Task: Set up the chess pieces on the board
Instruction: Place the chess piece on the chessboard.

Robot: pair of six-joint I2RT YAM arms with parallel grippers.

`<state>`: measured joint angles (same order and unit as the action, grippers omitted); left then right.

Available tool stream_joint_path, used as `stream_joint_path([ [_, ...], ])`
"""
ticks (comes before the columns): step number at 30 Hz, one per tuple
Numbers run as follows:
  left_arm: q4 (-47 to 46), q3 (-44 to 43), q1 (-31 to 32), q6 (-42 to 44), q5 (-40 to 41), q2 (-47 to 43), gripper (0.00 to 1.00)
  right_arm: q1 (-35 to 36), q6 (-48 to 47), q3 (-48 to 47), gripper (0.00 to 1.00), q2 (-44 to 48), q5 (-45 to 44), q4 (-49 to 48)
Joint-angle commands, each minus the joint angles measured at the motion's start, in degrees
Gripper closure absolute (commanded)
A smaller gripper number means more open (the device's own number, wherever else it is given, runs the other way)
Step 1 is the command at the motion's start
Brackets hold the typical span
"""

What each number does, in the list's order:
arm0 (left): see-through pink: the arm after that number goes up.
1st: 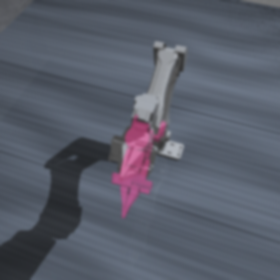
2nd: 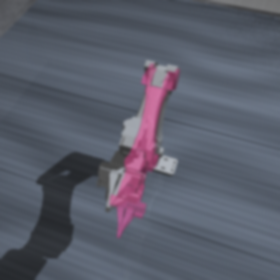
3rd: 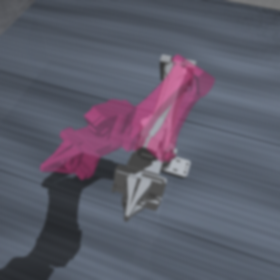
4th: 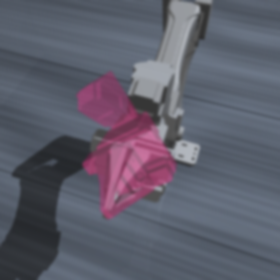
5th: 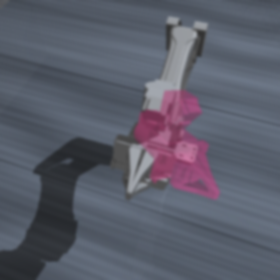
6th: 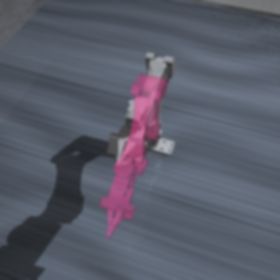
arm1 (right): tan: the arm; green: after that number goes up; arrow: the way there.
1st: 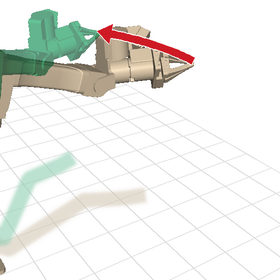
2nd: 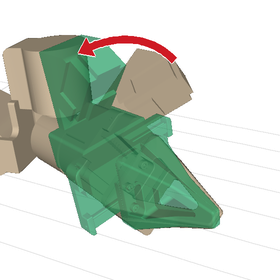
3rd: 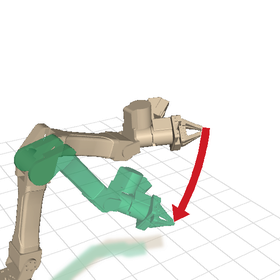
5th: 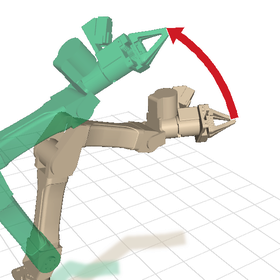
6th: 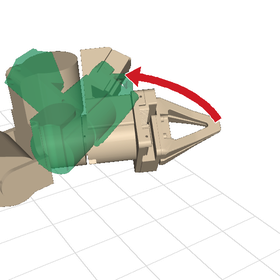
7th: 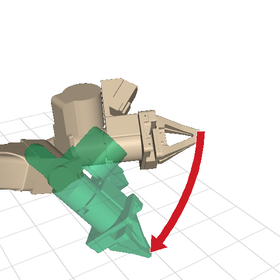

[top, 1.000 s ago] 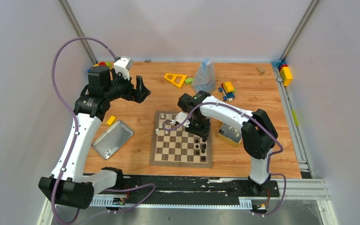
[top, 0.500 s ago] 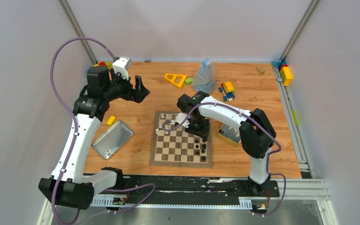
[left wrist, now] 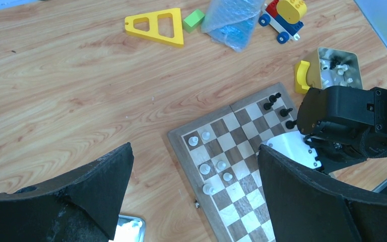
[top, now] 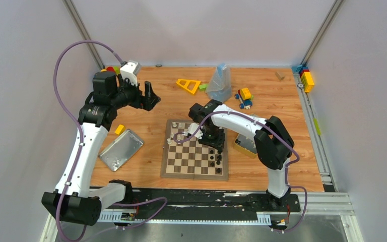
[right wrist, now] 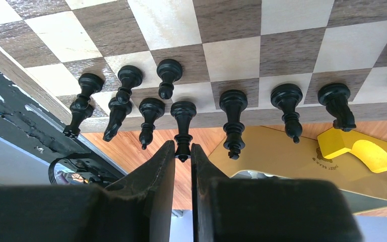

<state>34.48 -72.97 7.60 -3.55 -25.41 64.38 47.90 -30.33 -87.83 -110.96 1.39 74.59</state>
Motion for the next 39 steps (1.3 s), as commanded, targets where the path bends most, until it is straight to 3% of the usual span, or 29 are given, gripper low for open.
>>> stream_joint_path([
  [1, -1.6, 0.2, -0.7, 0.0, -1.1, -1.4, 0.00, 0.5, 0.1, -2.3, 0.97, -0.4, -1.4, -0.2],
  [39, -1.9, 0.6, -1.6, -0.5, -2.1, -1.6, 0.00, 1.3, 0.4, -2.4, 0.94, -1.0, -2.7, -0.3],
])
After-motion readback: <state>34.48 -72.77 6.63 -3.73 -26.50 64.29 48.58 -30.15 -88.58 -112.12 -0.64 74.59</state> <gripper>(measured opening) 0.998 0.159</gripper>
